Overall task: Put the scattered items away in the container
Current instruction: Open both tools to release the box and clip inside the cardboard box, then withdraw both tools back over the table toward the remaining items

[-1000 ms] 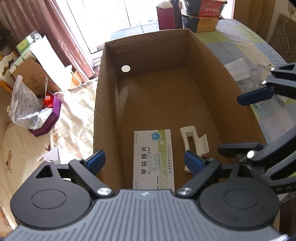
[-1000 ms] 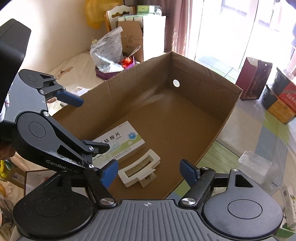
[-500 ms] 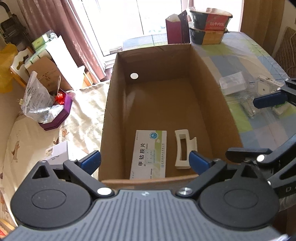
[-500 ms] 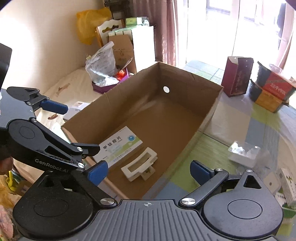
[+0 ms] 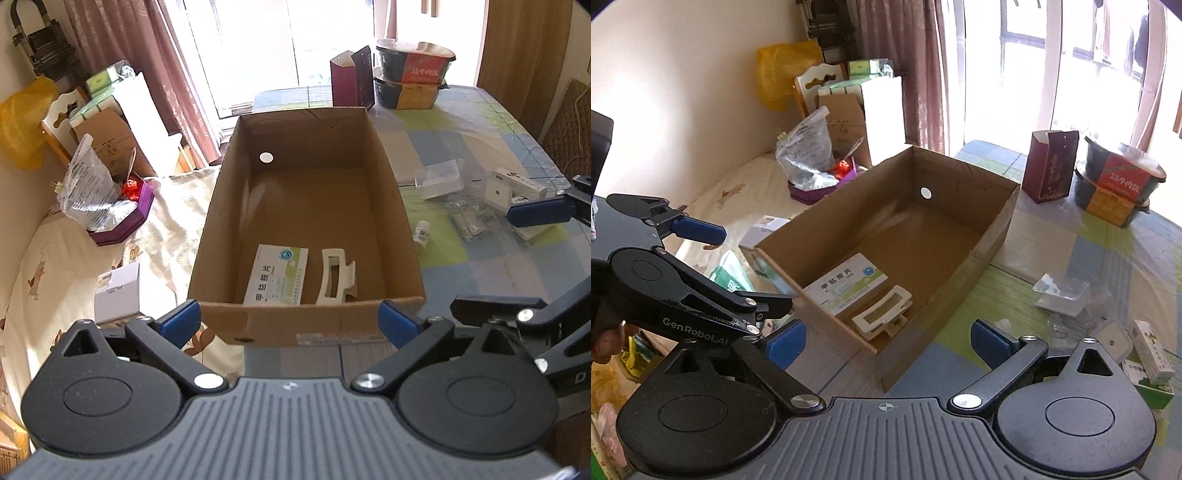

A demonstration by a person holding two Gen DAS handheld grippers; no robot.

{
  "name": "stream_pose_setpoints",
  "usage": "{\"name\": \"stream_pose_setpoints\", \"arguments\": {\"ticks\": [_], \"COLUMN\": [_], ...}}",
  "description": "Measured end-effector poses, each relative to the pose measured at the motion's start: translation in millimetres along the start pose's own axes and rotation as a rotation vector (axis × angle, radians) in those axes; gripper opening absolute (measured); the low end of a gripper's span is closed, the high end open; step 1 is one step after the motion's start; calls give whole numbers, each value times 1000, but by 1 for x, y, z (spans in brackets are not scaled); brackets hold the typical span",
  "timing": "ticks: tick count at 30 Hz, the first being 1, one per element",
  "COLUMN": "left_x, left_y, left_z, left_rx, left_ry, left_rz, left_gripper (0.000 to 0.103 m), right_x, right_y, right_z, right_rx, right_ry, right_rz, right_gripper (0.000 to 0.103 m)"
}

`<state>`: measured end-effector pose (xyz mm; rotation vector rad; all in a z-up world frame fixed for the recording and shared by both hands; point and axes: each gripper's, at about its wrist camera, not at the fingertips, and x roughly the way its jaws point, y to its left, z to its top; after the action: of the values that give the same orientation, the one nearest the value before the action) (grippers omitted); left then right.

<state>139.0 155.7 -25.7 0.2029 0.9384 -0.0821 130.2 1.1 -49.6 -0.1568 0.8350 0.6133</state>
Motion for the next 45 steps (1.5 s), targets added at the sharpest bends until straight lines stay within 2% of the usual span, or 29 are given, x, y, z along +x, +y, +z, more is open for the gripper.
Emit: {"name": "stream_pose_setpoints", "arguments": {"ticks": [11, 23, 35, 45], "left_x": [-30, -54, -53, -41], "left_y": [-18, -43, -85, -119], "left_z": [-26, -28, -29, -31], "left_rx": [-55, -61, -65, -47], "left_ry": [1, -30, -33, -25], "left_rz": [-30, -42, -72, -87], "left_gripper": [101, 101, 101, 101], "right_x": [-30, -63, -92, -104], "right_y": [4, -9, -48, -83], "right_z": [-28, -42, -68, -83], "right_rx": [-9, 20, 59, 139], "right_ry": [0, -35, -29, -13], "right_rz": [0, -16, -59, -119], "right_gripper": [101, 101, 101, 101]}}
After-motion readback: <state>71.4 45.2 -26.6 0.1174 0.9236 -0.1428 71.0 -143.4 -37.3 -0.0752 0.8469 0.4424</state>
